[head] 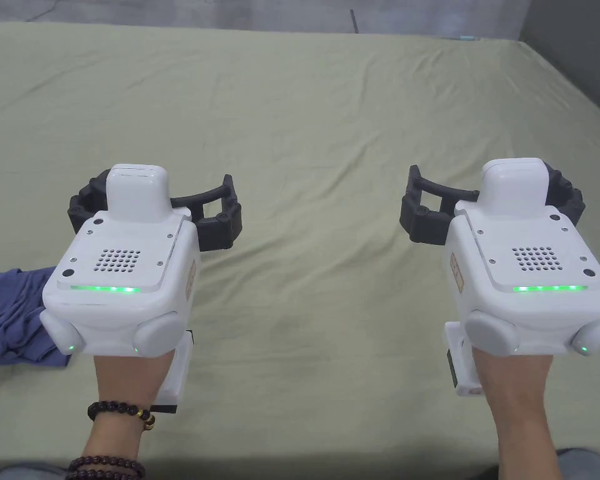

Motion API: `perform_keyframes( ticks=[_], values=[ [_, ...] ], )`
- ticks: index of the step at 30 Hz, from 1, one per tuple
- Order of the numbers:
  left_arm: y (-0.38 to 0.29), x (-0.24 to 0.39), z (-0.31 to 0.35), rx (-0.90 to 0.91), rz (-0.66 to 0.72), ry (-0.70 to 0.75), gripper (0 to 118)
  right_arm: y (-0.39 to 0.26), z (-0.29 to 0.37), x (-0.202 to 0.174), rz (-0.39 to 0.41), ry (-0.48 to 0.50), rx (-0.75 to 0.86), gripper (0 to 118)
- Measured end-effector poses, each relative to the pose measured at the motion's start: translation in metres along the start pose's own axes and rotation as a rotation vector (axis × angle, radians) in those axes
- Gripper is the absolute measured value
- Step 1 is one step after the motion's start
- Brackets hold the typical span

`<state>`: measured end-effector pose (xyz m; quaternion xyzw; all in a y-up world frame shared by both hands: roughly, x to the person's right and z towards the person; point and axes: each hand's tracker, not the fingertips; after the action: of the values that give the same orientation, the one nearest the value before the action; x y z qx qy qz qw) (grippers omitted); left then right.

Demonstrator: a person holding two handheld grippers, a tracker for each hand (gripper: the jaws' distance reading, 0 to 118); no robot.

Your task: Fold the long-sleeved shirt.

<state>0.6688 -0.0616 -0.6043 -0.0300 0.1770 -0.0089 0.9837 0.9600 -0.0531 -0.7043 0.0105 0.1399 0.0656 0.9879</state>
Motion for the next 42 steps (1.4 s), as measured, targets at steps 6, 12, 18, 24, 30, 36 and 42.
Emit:
perform_keyframes(
  ticks=[6, 12, 18, 24, 30, 36, 42],
  values=[
    [-0.0007, 0.0017, -0.0004, -0.001, -0.008, 0.003, 118, -0.0006, -0.0005, 0.0002, 0.005, 0.001, 0.001, 118],
    [0.0006, 0.0012, 0.0, 0.004, -0.007, 0.003, 118, -0.0007, -0.0009, -0.0013, 0.006, 0.007, 0.001, 118],
    [0.0005, 0.0013, 0.0013, 0.001, -0.012, 0.001, 118, -0.0015, -0.0004, -0.0026, 0.009, 0.012, 0.0, 118],
    [-0.0007, 0.0018, 0.0016, 0.0, -0.012, -0.001, 118, -0.0029, -0.0005, -0.003, 0.01, 0.012, -0.005, 118],
    [-0.0008, 0.0017, 0.0011, 0.001, -0.011, 0.003, 118, -0.0038, -0.0008, -0.003, 0.009, 0.013, -0.008, 118],
    [-0.0014, 0.0014, 0.0013, -0.002, -0.008, 0.004, 118, -0.0049, -0.001, -0.0037, 0.01, 0.015, -0.009, 118],
    [-0.0016, 0.0023, 0.0017, -0.002, -0.012, 0.006, 118, -0.0058, -0.0004, -0.0032, 0.014, 0.015, -0.008, 118]
  ],
)
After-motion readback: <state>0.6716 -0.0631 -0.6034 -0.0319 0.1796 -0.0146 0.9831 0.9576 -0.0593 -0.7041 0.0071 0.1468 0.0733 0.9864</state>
